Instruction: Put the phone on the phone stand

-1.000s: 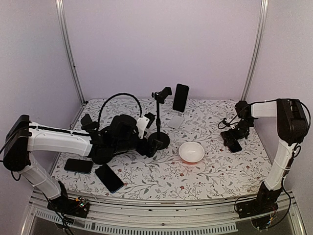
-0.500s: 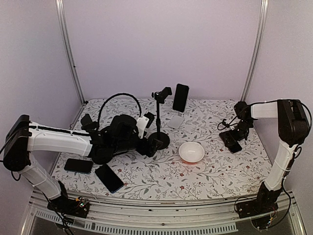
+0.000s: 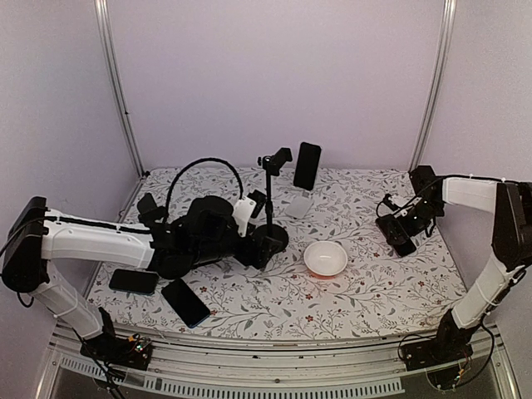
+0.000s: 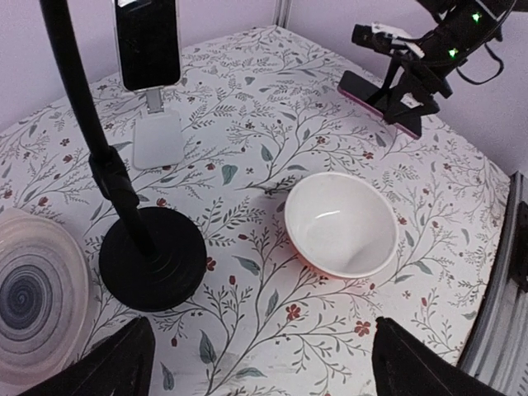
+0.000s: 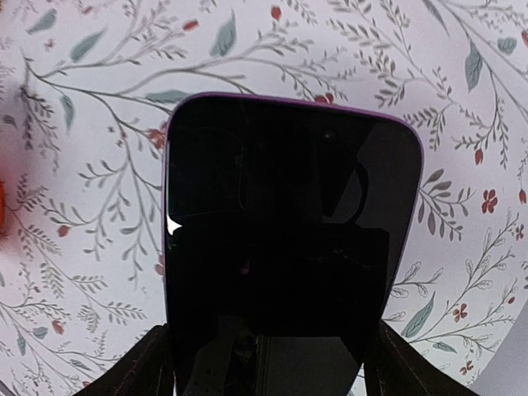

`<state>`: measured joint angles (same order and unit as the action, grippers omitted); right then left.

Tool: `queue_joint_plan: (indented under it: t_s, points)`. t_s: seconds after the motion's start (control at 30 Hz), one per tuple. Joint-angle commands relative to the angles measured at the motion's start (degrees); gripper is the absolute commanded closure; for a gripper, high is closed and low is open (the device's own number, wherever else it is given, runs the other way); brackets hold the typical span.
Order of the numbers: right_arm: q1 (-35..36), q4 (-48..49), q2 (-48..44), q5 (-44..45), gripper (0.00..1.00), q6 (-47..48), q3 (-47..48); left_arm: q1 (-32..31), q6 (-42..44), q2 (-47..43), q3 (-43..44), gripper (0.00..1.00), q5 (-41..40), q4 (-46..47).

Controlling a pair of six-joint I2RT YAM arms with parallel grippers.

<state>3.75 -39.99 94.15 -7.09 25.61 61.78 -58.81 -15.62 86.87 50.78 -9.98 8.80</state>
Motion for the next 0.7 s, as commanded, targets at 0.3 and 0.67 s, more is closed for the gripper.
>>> queue_joint_plan:
  t_s: [0.3,0.67]
  points:
    - [0.6,8.9,-21.9,-30.0,0.5,2.6,-10.1,-8.5,0.7,14.5,20.5,0.1,-3.3,2.5]
    - [4.7,15.3,-32.5,-33.1,0.5,3.5,-16.2,-8.6,-11.4,30.4,38.8,0.22,1.1,4.7]
